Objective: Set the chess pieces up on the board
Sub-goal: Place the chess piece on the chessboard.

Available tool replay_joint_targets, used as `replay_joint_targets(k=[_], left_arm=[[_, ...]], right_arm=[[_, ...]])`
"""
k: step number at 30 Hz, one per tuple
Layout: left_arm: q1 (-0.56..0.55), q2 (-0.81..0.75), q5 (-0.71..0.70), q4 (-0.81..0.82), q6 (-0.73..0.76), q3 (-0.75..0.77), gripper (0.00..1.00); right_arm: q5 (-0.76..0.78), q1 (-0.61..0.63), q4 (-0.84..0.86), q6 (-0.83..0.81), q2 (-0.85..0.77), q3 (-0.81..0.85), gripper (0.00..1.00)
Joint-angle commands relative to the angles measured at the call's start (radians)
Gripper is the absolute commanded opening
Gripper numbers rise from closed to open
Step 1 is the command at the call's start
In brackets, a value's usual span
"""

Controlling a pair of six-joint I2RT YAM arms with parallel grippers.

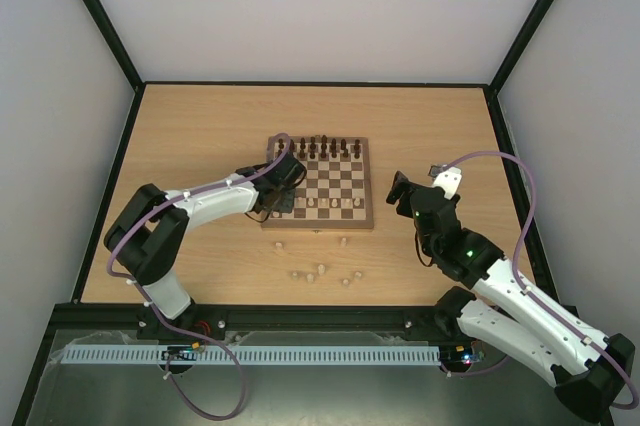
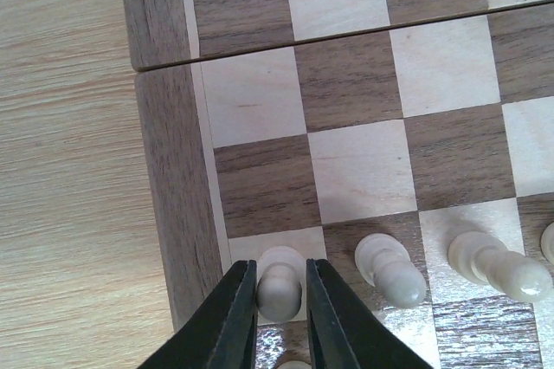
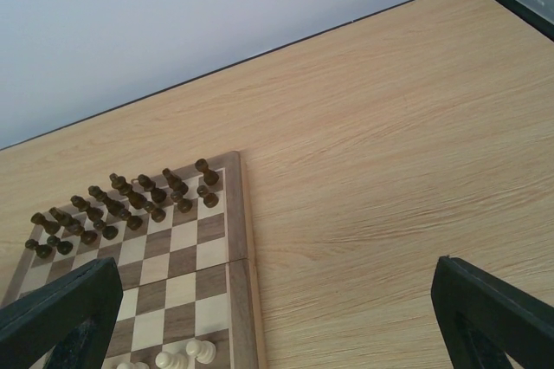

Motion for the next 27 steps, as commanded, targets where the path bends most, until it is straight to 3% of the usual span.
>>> replay_joint_targets(k=[1, 7, 13, 23, 27], left_arm=[[0.005, 0.007, 0.010, 0.008, 0.011, -0.010, 0.21], [0.004, -0.015, 0.005, -0.007, 0.009, -0.004, 0.32], [0.000, -0.135, -0.006, -0.049, 0.001, 0.014, 0.42], [-0.016, -0.422, 0.035, 0.002, 0.041, -0.006, 0.75], [-0.016, -0.500, 0.056, 0.075, 0.046, -0.057, 0.98]], right_arm=[[0.017, -0.001, 0.022, 0.001, -0.001, -0.005, 0.99], [0.018, -0.002, 0.022, 0.000, 0.002, -0.006, 0.99], [0.009, -0.002, 0.025, 0.000, 0.006, -0.004, 0.99], [-0.051, 0.000, 0.023, 0.004, 0.068, 0.018, 0.99], [-0.099, -0.002, 0.043, 0.001, 0.124, 0.020, 0.99]])
